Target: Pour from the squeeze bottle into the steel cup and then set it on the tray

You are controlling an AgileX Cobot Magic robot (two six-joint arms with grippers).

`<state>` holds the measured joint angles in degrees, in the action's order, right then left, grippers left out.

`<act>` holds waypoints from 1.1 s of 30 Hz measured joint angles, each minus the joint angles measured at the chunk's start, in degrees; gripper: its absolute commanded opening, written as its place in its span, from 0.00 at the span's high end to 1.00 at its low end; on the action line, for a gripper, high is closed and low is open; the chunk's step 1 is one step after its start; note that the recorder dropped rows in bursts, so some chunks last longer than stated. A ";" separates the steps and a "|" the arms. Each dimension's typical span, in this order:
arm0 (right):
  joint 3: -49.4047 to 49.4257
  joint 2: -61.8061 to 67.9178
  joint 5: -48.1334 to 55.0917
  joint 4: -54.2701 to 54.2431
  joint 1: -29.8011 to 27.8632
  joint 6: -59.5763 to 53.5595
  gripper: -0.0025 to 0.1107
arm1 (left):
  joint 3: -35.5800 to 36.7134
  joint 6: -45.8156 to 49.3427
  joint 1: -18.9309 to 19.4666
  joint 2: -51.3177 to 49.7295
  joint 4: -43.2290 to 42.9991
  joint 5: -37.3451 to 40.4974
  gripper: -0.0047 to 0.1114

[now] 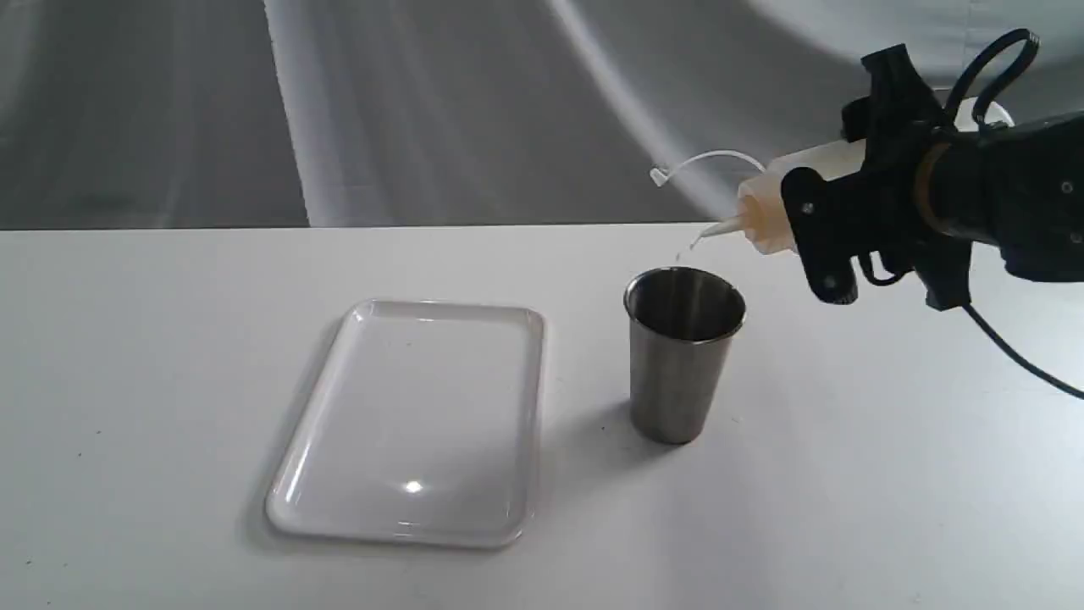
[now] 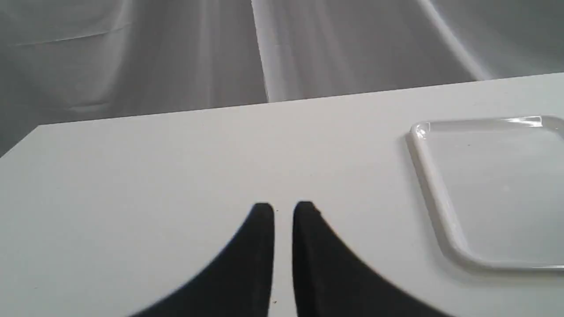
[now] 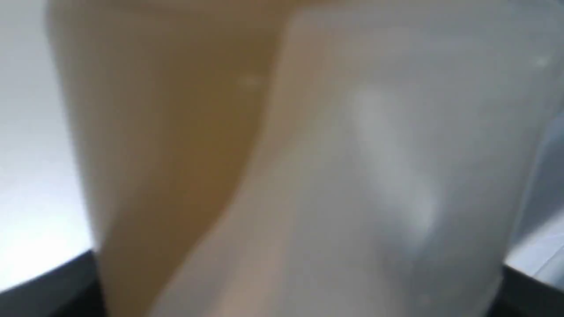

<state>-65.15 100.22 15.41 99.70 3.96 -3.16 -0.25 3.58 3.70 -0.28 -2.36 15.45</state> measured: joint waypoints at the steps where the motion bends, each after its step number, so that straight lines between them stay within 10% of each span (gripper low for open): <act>1: -0.15 0.00 0.11 0.00 0.00 -0.65 0.60 | 0.00 0.00 0.00 0.00 0.00 0.00 0.89; 33: -1.02 0.00 0.77 0.00 0.00 -14.68 0.60 | 0.00 0.00 0.00 0.00 0.00 0.00 0.89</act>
<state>-66.17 100.22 16.18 99.70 3.96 -17.84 -0.25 3.58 3.70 -0.28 -2.36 15.45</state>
